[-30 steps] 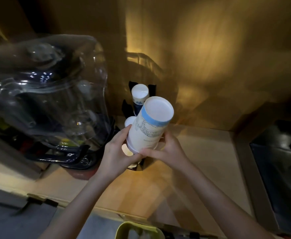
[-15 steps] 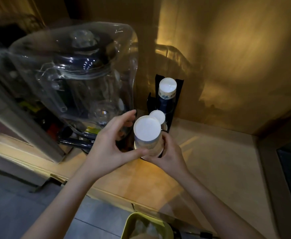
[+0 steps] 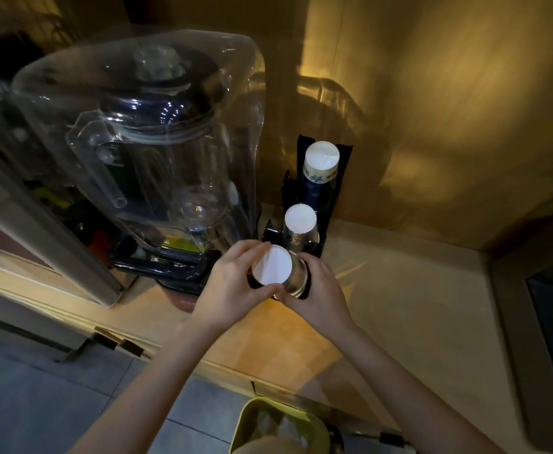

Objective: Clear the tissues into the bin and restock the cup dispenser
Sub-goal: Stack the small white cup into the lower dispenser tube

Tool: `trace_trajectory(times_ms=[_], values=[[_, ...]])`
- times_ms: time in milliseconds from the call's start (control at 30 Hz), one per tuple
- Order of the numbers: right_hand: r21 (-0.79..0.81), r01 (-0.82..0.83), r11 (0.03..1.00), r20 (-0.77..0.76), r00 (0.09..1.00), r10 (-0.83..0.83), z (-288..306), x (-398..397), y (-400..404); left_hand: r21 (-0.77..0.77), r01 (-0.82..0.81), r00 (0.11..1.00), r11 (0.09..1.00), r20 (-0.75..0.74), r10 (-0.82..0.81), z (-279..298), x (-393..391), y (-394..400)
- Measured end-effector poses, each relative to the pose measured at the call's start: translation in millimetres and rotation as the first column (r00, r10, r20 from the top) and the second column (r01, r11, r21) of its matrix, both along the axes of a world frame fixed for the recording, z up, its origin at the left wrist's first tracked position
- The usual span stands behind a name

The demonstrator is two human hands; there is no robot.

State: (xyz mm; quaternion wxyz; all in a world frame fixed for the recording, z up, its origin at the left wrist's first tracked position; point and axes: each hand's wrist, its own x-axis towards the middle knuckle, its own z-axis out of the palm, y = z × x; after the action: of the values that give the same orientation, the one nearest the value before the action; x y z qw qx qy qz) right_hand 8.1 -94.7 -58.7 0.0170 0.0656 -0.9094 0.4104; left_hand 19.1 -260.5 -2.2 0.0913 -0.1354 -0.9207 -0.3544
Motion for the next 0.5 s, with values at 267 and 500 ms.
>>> trace_trajectory(times_ms=[267, 500], values=[[0.001, -0.015, 1.0, -0.029, 0.999, 0.015, 1.0, -2.0, 6.1, -0.045, 0.016, 0.993, 0.999, 0.116, -0.011, -26.5, -16.9, 17.0], [0.11, -0.057, 0.992, 0.047, 0.998, 0.052, -2.3, -7.8, 10.7, -0.132, 0.052, 0.987, 0.99, 0.159, -0.03, -41.8, -22.0, 21.0]])
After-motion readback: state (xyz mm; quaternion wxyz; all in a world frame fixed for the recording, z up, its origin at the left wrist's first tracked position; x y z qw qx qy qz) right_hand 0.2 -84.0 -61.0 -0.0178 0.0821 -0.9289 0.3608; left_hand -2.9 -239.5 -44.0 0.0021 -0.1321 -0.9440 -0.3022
